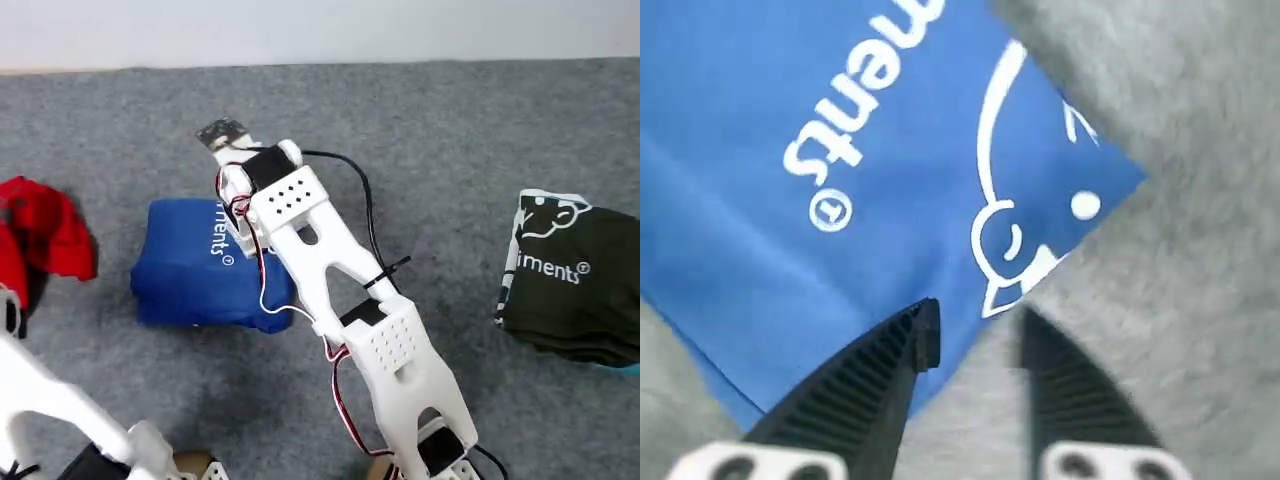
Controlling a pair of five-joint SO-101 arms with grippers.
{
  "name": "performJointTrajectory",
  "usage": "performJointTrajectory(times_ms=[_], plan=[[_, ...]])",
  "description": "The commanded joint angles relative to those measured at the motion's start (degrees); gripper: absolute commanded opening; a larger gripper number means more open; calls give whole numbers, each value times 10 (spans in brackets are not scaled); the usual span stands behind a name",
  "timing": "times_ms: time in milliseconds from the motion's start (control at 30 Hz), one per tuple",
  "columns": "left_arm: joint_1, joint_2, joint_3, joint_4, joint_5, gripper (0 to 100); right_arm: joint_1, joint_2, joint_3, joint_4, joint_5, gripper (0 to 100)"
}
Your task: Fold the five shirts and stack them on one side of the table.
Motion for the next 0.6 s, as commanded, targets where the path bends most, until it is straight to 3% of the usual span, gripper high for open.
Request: performJointTrajectory(times_ms=[0, 67, 233, 567], plan=[[-4, -23, 3, 0, 0, 107, -40, 0, -8, 9, -147, 336], [-4, -23, 6, 0, 0, 107, -59, 8, -8, -6, -204, 383], [-4, -23, 6, 0, 0, 107, -87, 26, -8, -40, -307, 388], [-5, -24, 6, 0, 0, 107, -90, 104, -8, -67, -365, 388]])
